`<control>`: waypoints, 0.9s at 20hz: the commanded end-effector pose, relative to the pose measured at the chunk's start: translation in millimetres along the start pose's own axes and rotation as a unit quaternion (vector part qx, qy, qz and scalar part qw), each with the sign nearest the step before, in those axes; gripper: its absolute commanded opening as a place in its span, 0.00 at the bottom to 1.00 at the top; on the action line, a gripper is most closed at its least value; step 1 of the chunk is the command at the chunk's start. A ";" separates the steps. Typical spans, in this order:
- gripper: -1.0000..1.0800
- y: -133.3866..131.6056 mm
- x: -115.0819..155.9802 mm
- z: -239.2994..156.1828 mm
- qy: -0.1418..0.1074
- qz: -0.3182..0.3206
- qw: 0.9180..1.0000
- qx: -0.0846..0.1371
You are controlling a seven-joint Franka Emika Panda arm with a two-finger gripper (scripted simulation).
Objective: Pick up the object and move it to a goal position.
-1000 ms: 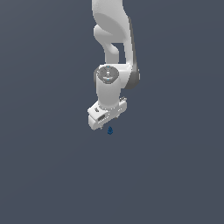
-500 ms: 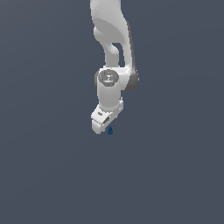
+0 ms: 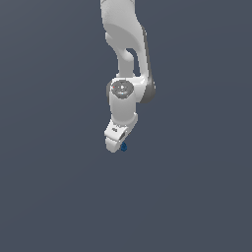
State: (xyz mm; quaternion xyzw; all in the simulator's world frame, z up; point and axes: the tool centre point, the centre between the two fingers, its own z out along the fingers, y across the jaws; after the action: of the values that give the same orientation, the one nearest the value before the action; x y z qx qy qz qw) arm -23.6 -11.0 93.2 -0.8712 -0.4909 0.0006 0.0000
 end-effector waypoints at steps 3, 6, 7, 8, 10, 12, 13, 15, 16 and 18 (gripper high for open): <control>0.96 -0.1 0.1 0.4 0.000 -0.004 1.000 0.000; 0.96 -0.1 -0.1 3.8 0.000 -0.004 1.000 0.000; 0.96 -0.3 0.1 6.4 0.000 -0.004 1.000 0.000; 0.96 -0.3 -0.1 9.8 0.000 -0.004 1.000 0.000; 0.96 -0.7 0.0 18.6 0.000 -0.005 1.000 0.000; 0.96 -1.0 -0.4 30.0 0.000 -0.005 1.000 0.000; 0.96 -1.2 -0.2 35.1 0.000 -0.006 1.000 0.000; 0.96 -1.2 -0.2 43.2 0.000 -0.006 1.000 0.000; 0.96 -1.0 -0.3 46.1 0.000 -0.006 1.000 0.000; 0.96 -0.5 -0.2 49.7 0.000 -0.006 1.000 0.000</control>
State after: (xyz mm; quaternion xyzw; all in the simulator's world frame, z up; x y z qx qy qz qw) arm -24.9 -10.7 46.7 -0.8683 -0.4960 0.0007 0.0005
